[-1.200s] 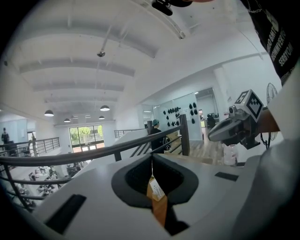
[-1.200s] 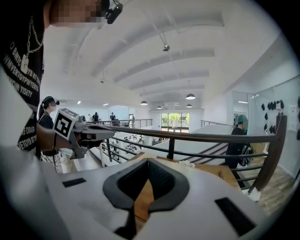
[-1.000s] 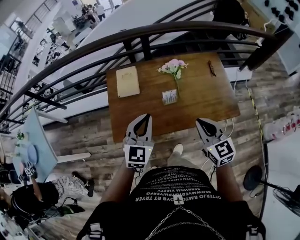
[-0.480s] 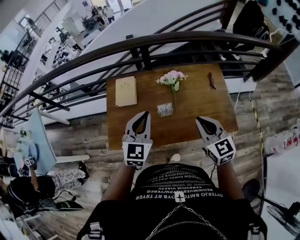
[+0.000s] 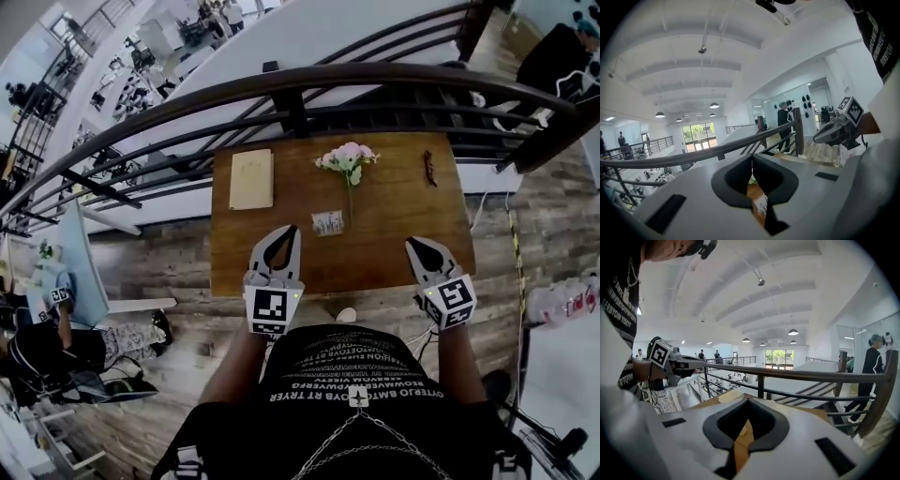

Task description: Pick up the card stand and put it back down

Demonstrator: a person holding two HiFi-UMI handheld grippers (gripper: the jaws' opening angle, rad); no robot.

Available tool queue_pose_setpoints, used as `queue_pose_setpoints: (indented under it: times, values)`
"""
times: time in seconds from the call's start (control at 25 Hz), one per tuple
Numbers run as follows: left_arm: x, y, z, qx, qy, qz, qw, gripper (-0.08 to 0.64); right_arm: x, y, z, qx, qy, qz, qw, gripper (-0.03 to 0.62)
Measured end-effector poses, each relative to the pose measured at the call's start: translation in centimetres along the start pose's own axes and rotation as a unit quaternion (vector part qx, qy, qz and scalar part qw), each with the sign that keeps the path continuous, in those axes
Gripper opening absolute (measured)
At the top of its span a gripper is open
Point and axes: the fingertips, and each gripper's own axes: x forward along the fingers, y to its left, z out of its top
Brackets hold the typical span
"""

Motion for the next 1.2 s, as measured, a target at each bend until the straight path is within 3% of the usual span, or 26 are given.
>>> queue_pose_setpoints:
  times: [0.28, 0.64, 1.12, 1.2]
  values:
    - [-0.4, 1.0, -2.4, -0.012, 0.03, 0.006, 0.9995, 0.029, 3.3, 0.2, -3.7, 0.017, 0.041, 0.012, 0.999, 0.015]
    - [2.0, 5.0, -2.3, -0.004, 0.027, 0.01, 0.9996, 0.029, 9.3, 1.3, -8.3, 0.042, 0.088, 0.027, 0.995, 0.015]
    - [8.2, 7.9, -3.2, -0.007, 0.038, -0.022, 0.999, 0.029, 17.0, 2.0, -13.8, 0.066, 0.156, 0.075, 0.983, 0.018]
    - [8.7, 8.1, -3.2, -0.006, 0.044, -0.028, 0.9986, 0.029, 17.7, 1.9, -14.4, 0.074, 0.164, 0.081, 0.98, 0.051]
